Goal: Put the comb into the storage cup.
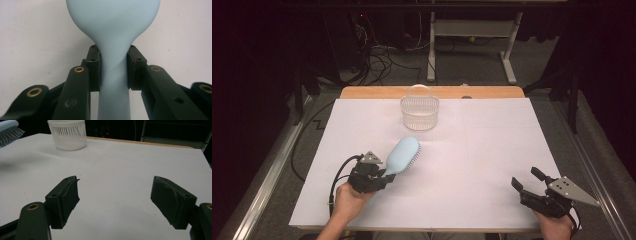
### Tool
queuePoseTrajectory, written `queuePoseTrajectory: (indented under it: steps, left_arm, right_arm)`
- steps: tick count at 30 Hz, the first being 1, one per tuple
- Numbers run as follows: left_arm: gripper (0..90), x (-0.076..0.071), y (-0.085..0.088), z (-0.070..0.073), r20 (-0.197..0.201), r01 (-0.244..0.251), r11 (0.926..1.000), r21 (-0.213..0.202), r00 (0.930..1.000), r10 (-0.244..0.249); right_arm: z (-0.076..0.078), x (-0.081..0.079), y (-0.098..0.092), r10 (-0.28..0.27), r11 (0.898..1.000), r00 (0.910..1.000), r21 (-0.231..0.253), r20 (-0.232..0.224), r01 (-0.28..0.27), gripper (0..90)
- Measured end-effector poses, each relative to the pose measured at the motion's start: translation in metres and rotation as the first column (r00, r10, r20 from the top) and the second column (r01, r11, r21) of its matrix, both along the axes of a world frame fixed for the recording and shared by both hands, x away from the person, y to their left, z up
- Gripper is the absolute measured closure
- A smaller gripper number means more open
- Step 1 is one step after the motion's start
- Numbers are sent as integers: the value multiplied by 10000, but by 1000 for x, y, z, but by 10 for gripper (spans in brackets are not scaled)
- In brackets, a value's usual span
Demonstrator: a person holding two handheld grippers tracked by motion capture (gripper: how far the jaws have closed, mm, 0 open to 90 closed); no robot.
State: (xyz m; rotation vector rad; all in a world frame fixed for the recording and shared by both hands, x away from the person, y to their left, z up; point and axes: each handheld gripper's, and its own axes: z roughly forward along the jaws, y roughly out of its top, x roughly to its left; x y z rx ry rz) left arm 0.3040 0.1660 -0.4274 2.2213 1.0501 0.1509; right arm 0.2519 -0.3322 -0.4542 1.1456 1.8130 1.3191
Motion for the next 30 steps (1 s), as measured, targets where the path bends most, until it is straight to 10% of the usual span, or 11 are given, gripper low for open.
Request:
queuePoseTrajectory:
  steps: [30]
  left_arm:
    - [677, -20, -15, 1, 475, 514, 9982, -316, 9976, -499]
  right_arm:
    - [10, 2, 43, 1334, 9910, 9886, -204, 702, -1323, 210]
